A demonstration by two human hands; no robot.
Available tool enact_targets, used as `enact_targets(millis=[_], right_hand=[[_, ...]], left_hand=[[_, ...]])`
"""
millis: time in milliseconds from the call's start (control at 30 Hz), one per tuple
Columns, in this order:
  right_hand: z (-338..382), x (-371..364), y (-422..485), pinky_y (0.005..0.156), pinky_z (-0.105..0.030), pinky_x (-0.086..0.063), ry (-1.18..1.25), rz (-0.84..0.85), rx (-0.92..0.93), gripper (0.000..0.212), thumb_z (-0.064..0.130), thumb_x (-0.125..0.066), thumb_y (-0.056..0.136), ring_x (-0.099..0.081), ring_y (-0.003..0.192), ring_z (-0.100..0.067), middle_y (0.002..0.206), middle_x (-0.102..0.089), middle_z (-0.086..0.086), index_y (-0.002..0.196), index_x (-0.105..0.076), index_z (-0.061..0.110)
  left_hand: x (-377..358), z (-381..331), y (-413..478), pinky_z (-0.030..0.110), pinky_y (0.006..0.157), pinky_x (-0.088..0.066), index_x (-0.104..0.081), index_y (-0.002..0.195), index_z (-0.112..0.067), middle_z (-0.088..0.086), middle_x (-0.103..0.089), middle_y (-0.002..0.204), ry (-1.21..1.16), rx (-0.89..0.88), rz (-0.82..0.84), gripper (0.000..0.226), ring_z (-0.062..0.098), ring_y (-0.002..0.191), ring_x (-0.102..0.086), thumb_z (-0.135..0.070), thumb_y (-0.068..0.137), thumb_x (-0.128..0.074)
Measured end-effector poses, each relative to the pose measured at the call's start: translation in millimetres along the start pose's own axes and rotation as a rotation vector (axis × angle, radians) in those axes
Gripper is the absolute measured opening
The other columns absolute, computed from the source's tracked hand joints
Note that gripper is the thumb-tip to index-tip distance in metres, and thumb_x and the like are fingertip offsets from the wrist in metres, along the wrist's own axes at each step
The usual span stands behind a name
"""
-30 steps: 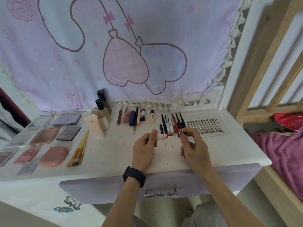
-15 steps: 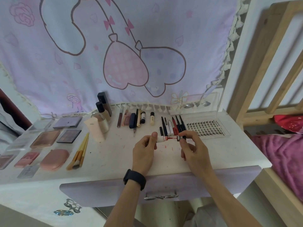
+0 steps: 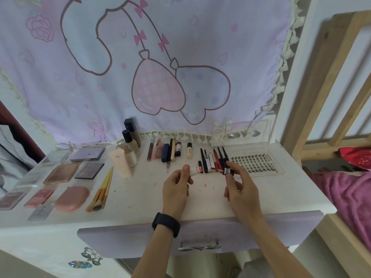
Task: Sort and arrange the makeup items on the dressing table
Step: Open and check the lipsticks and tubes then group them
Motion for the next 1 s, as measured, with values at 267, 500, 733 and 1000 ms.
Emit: enact_targets(millis=[267, 500, 733, 1000], right_hand=[[-6.1, 3.0, 1.8, 0.054, -0.027, -0.052, 0.095, -0.041, -0.073, 0.018, 0.026, -0.048, 0.105, -0.061, 0.056, -0.015, 0.100, -0.071, 0.013, 0.117, -0.061, 0.030], [-8.4, 13.7, 11.8, 0.055, -0.028, -0.054, 0.270, 0.015, -0.232, 0.016, 0.009, -0.054, 0.102, -0.064, 0.060, -0.021, 0.107, -0.073, -0.004, 0.115, -0.059, 0.018], [-17.9, 88.7, 14.7, 0.057, -0.026, -0.058, 0.093, -0.019, -0.211, 0.016, 0.019, -0.052, 0.104, -0.071, 0.064, -0.024, 0.106, -0.076, 0.010, 0.117, -0.062, 0.023], [-19.0, 117.7, 24.1, 0.071, -0.015, -0.046, -0.250, -0.061, -0.081, 0.017, 0.033, -0.070, 0.093, -0.063, 0.088, 0.007, 0.104, -0.068, 0.019, 0.106, -0.061, 0.039]], left_hand=[[5.2, -1.0, 1.4, 0.018, 0.055, -0.048, -0.072, 0.099, -0.021, -0.005, -0.075, 0.084, -0.093, 0.013, -0.013, 0.023, 0.004, 0.054, -0.051, -0.042, 0.089, -0.067], [0.1, -1.9, 3.4, 0.027, 0.070, -0.055, -0.067, 0.110, -0.011, 0.006, -0.075, 0.100, -0.192, 0.208, 0.113, 0.041, 0.012, 0.074, -0.066, -0.037, 0.080, -0.076], [-46.1, -24.3, -9.1, 0.015, 0.070, -0.052, -0.065, 0.105, -0.033, -0.018, -0.073, 0.091, 0.025, 0.098, 0.284, 0.015, -0.002, 0.078, -0.065, -0.034, 0.103, -0.050], [-119.5, -29.6, -32.8, 0.009, 0.082, -0.042, -0.060, 0.106, -0.035, -0.019, -0.065, 0.105, 0.234, -0.097, 0.274, 0.013, -0.005, 0.102, -0.054, -0.040, 0.095, -0.063]])
Point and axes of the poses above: each hand's wrist, its own y-axis towards the middle knuckle, its own x-axis out of the back of the hand, z = x × y, the point moved 8 cm from there along y, towards the middle knuckle
